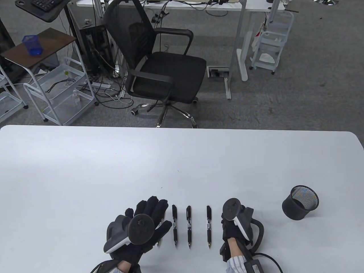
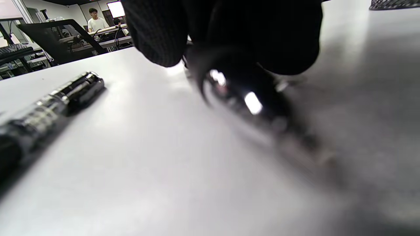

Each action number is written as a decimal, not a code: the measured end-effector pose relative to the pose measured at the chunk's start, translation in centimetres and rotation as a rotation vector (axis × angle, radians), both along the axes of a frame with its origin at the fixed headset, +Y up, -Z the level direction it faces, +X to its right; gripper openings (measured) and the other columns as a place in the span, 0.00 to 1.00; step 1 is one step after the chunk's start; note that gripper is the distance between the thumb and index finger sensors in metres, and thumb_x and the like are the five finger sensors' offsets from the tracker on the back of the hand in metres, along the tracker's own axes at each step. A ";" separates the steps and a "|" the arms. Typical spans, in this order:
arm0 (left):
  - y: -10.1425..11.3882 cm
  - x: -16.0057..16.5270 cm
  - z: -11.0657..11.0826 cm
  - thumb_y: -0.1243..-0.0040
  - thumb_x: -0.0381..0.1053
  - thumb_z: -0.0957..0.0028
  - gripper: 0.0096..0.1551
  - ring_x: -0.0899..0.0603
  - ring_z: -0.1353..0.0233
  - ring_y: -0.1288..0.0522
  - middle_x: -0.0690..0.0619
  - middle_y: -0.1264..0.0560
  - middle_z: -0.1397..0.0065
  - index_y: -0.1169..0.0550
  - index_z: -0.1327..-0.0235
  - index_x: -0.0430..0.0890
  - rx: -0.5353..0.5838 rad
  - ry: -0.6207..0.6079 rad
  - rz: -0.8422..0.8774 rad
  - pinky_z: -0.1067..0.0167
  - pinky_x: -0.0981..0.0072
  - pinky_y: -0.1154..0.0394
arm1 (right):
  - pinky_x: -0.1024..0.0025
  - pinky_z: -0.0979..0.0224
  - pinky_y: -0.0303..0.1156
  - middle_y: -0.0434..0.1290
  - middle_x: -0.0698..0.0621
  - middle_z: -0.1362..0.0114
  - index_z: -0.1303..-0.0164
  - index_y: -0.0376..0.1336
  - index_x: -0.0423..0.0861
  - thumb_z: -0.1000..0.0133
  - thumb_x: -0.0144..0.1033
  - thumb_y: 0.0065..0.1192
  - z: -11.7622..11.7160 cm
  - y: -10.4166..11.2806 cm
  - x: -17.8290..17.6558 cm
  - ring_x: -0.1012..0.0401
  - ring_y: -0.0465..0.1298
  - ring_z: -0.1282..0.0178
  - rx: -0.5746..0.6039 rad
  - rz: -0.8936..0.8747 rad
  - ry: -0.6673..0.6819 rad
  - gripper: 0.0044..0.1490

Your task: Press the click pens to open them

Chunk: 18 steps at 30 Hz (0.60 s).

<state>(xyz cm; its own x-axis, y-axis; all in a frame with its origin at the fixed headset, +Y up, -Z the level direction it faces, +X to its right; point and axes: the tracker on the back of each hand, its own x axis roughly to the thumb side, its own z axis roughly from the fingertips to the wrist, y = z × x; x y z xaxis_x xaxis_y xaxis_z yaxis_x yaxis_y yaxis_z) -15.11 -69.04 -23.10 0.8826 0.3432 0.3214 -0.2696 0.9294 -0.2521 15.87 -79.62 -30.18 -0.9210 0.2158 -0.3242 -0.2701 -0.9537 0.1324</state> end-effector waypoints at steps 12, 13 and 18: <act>0.0 0.0 0.0 0.64 0.67 0.24 0.39 0.22 0.12 0.49 0.36 0.52 0.06 0.51 0.05 0.51 -0.001 0.001 0.000 0.25 0.17 0.52 | 0.59 0.41 0.77 0.71 0.36 0.32 0.18 0.63 0.32 0.35 0.38 0.67 0.1 -0.2 0.2 0.55 0.78 0.49 -0.016 0.011 -0.024 0.38; 0.0 0.0 0.0 0.65 0.67 0.24 0.39 0.22 0.12 0.49 0.36 0.52 0.06 0.51 0.05 0.51 -0.001 0.001 -0.002 0.25 0.17 0.52 | 0.59 0.40 0.77 0.70 0.35 0.32 0.18 0.63 0.32 0.35 0.38 0.67 0.2 -0.2 0.2 0.55 0.78 0.48 -0.019 0.011 -0.021 0.38; 0.0 0.0 0.0 0.64 0.67 0.24 0.39 0.21 0.12 0.49 0.36 0.52 0.06 0.51 0.05 0.51 0.001 0.000 -0.002 0.25 0.17 0.52 | 0.58 0.39 0.76 0.69 0.35 0.31 0.17 0.62 0.32 0.34 0.38 0.67 0.2 -0.2 -0.2 0.55 0.77 0.48 -0.029 0.033 -0.008 0.39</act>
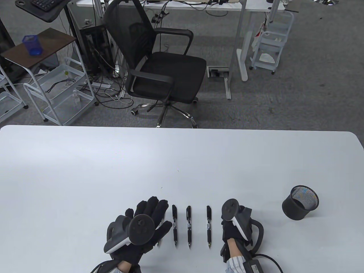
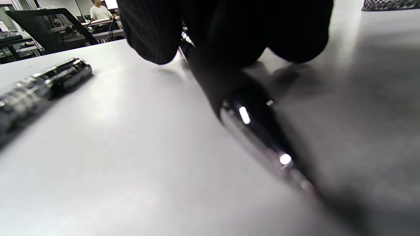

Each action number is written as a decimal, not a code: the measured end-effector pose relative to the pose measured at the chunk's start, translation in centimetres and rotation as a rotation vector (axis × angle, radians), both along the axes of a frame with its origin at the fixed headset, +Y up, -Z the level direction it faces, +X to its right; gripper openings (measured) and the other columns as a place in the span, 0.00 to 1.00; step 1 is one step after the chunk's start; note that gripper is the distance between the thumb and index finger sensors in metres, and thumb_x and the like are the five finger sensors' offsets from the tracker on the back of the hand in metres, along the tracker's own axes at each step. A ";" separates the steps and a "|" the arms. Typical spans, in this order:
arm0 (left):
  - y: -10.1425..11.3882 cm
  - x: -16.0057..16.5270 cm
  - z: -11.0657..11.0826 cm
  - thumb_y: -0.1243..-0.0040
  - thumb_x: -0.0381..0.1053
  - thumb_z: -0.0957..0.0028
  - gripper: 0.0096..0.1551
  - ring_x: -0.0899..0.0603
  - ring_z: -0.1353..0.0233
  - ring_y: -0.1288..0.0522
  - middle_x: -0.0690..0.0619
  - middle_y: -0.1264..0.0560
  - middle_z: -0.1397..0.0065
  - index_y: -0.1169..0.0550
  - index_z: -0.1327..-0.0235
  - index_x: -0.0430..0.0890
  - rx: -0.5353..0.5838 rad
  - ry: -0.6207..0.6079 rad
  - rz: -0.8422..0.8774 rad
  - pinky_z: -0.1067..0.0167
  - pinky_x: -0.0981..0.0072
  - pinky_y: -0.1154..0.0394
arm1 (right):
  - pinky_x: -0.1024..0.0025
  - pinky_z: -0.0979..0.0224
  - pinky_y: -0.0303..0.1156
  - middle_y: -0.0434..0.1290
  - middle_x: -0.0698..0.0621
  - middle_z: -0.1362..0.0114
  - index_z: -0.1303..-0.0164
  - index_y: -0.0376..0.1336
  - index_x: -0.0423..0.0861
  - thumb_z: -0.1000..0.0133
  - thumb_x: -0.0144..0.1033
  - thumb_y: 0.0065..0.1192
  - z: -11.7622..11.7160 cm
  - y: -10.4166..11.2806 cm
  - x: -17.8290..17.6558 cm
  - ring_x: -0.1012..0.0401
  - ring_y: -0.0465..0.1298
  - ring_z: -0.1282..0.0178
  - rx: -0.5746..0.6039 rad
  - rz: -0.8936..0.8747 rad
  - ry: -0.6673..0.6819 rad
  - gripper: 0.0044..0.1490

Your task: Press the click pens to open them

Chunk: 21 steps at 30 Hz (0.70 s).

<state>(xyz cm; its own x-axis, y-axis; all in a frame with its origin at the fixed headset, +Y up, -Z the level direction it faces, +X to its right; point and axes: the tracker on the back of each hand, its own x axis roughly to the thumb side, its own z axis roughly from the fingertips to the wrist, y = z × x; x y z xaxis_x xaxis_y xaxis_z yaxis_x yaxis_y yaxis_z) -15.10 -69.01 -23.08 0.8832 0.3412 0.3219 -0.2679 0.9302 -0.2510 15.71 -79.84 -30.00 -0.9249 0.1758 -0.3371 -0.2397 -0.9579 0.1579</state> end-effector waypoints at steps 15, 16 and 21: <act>0.0 -0.1 0.0 0.65 0.67 0.24 0.39 0.22 0.12 0.49 0.36 0.52 0.06 0.51 0.05 0.51 0.003 0.000 0.005 0.25 0.17 0.53 | 0.57 0.39 0.75 0.69 0.34 0.31 0.17 0.62 0.32 0.35 0.39 0.67 -0.1 -0.1 -0.2 0.53 0.77 0.47 -0.008 -0.001 0.017 0.39; 0.0 -0.1 0.0 0.65 0.67 0.24 0.39 0.22 0.12 0.49 0.36 0.52 0.05 0.51 0.05 0.51 0.003 0.000 0.006 0.25 0.17 0.52 | 0.57 0.40 0.75 0.69 0.34 0.31 0.17 0.62 0.32 0.35 0.39 0.67 -0.1 -0.2 -0.3 0.53 0.77 0.48 -0.008 0.007 0.021 0.39; 0.1 -0.1 0.1 0.65 0.67 0.24 0.39 0.22 0.12 0.49 0.36 0.52 0.05 0.51 0.05 0.51 0.004 -0.001 0.006 0.25 0.17 0.52 | 0.57 0.39 0.75 0.69 0.34 0.30 0.16 0.61 0.32 0.34 0.39 0.66 0.0 -0.2 -0.8 0.53 0.77 0.47 -0.024 0.030 0.036 0.40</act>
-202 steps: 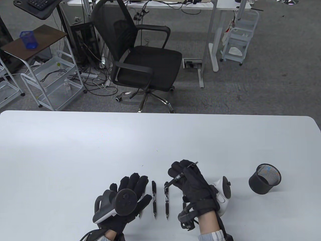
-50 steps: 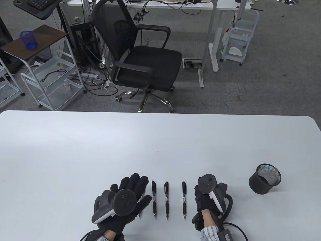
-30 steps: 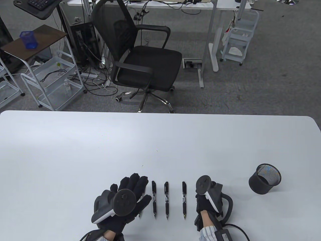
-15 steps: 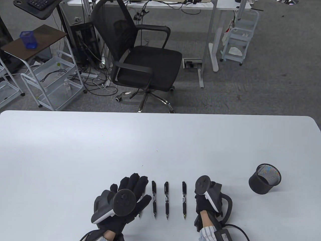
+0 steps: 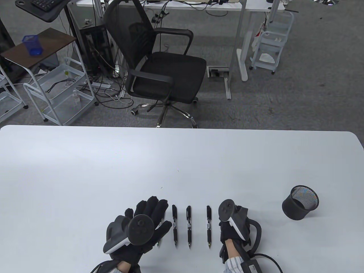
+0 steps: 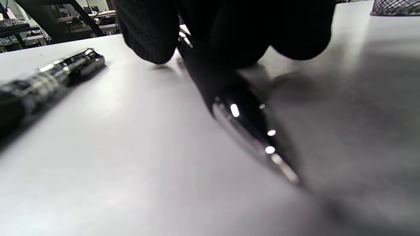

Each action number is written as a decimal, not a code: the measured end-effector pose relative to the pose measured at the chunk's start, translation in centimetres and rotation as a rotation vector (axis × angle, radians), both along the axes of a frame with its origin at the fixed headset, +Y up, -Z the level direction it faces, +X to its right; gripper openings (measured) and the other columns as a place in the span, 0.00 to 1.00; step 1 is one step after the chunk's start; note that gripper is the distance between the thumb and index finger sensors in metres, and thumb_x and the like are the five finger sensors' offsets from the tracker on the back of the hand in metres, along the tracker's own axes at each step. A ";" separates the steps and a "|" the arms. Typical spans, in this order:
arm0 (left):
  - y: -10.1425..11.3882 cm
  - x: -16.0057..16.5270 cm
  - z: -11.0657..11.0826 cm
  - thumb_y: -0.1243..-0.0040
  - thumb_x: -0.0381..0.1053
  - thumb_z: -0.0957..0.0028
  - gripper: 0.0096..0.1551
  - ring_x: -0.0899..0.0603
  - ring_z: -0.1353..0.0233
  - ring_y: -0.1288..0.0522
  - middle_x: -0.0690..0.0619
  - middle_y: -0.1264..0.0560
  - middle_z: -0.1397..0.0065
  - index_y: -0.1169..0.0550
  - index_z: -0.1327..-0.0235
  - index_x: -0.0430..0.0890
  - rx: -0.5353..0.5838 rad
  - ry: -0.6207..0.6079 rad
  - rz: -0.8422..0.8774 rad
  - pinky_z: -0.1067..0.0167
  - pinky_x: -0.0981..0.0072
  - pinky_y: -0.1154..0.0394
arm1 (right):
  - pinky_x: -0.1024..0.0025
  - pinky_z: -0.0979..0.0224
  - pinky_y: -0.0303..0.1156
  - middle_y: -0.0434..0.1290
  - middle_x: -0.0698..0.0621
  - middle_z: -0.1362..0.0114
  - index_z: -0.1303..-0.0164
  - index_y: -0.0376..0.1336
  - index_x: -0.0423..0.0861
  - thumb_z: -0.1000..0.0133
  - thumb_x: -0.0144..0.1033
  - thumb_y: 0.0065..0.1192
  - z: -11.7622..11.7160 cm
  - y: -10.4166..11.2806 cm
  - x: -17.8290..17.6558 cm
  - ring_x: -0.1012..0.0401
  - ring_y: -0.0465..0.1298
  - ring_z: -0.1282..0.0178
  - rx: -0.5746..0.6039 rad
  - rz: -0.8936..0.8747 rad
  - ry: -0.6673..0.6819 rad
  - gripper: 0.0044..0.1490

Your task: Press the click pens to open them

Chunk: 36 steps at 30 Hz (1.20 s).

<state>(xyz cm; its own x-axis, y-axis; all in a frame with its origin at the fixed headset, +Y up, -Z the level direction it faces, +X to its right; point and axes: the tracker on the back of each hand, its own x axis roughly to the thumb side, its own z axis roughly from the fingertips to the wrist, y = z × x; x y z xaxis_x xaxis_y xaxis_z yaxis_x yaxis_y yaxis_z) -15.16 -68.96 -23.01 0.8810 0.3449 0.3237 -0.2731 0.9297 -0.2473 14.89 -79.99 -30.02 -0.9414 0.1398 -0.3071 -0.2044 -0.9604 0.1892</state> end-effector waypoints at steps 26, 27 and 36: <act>0.1 -0.1 0.1 0.65 0.67 0.24 0.39 0.22 0.12 0.50 0.37 0.53 0.05 0.51 0.05 0.51 0.009 -0.002 0.010 0.25 0.17 0.53 | 0.27 0.20 0.47 0.47 0.22 0.14 0.10 0.44 0.26 0.28 0.39 0.48 3.3 10.1 -4.9 0.32 0.57 0.19 0.492 -0.168 0.322 0.44; 0.1 -0.1 0.1 0.65 0.67 0.24 0.39 0.22 0.12 0.50 0.37 0.53 0.05 0.51 0.05 0.51 0.009 -0.002 0.010 0.25 0.17 0.53 | 0.27 0.20 0.46 0.47 0.23 0.14 0.09 0.44 0.27 0.28 0.40 0.48 3.6 10.4 -5.4 0.32 0.57 0.19 0.503 -0.182 0.371 0.45; 0.2 -0.2 0.1 0.65 0.67 0.24 0.39 0.22 0.12 0.51 0.37 0.54 0.05 0.51 0.05 0.51 0.027 0.007 0.002 0.26 0.16 0.55 | 0.19 0.22 0.39 0.44 0.28 0.07 0.05 0.43 0.41 0.28 0.53 0.45 5.3 12.2 -7.6 0.32 0.51 0.12 0.401 -0.251 0.651 0.46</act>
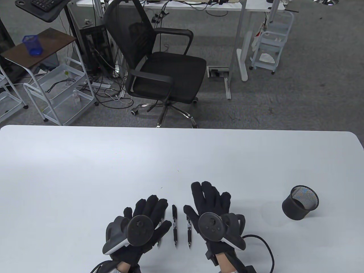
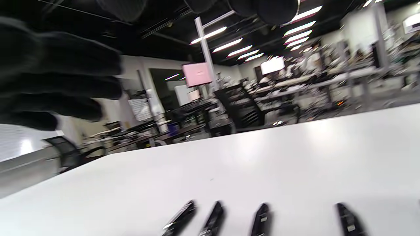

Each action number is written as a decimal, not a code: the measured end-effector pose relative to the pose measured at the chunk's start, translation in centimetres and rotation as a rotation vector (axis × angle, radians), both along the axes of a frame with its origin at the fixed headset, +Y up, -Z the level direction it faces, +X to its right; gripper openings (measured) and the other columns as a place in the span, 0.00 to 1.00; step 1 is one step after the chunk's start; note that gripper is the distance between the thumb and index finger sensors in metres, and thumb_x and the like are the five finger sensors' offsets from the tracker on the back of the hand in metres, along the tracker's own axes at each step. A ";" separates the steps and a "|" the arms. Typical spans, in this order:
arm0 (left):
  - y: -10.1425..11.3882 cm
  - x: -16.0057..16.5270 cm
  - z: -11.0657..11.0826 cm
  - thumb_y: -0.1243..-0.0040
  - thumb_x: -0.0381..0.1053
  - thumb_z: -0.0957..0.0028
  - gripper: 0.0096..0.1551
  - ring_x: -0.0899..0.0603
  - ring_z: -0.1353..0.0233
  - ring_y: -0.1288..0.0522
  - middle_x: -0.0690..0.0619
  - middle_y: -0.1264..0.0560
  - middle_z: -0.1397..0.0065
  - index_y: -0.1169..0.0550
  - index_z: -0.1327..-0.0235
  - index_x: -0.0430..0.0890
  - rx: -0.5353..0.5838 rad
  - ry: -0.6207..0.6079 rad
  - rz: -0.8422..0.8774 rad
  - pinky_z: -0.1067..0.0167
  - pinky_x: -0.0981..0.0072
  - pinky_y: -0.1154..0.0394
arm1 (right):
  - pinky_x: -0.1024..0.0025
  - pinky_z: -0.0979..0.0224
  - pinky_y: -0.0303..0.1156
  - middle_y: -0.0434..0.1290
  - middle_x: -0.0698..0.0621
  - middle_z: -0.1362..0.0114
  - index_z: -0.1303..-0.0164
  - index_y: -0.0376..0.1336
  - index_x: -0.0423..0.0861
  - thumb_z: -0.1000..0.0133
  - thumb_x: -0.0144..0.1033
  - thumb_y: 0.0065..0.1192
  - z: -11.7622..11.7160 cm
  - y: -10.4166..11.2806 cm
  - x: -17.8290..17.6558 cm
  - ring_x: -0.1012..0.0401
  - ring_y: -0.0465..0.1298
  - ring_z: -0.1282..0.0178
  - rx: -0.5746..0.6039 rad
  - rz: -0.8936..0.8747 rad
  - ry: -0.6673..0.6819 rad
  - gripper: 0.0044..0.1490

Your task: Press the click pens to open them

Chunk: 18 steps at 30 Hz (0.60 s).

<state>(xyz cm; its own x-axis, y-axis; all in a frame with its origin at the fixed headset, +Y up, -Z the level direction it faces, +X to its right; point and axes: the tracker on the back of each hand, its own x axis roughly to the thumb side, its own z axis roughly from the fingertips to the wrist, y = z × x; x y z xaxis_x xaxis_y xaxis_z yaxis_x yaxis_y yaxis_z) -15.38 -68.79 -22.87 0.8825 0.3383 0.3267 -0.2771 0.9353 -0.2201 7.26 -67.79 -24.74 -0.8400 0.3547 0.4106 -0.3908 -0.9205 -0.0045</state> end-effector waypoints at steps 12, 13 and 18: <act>0.1 -0.1 0.0 0.63 0.67 0.24 0.39 0.20 0.12 0.57 0.38 0.58 0.05 0.52 0.05 0.52 0.034 0.016 -0.025 0.27 0.15 0.59 | 0.16 0.25 0.36 0.41 0.30 0.06 0.05 0.39 0.44 0.30 0.54 0.48 -0.3 -1.3 -1.4 0.31 0.46 0.11 -0.099 0.011 0.205 0.48; 0.1 -0.1 0.0 0.63 0.67 0.24 0.40 0.20 0.12 0.57 0.38 0.58 0.05 0.52 0.05 0.52 0.037 0.017 -0.027 0.27 0.15 0.59 | 0.16 0.25 0.36 0.41 0.30 0.06 0.05 0.40 0.45 0.30 0.54 0.48 -0.3 -1.3 -1.4 0.31 0.46 0.11 -0.090 0.014 0.204 0.48; 0.1 -0.1 0.0 0.62 0.67 0.24 0.40 0.20 0.12 0.57 0.38 0.58 0.05 0.53 0.05 0.52 0.041 0.019 -0.029 0.27 0.15 0.59 | 0.16 0.25 0.36 0.41 0.30 0.06 0.05 0.40 0.44 0.30 0.54 0.49 -0.2 -1.3 -1.5 0.30 0.46 0.11 -0.092 0.036 0.194 0.49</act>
<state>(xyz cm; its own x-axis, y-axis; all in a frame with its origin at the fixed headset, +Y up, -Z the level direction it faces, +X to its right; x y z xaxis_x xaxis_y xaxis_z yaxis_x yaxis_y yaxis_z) -15.46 -68.69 -22.84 0.8979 0.2993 0.3226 -0.2538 0.9511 -0.1760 5.78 -69.05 -24.98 -0.7612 0.3691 0.5333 -0.3426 -0.9270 0.1526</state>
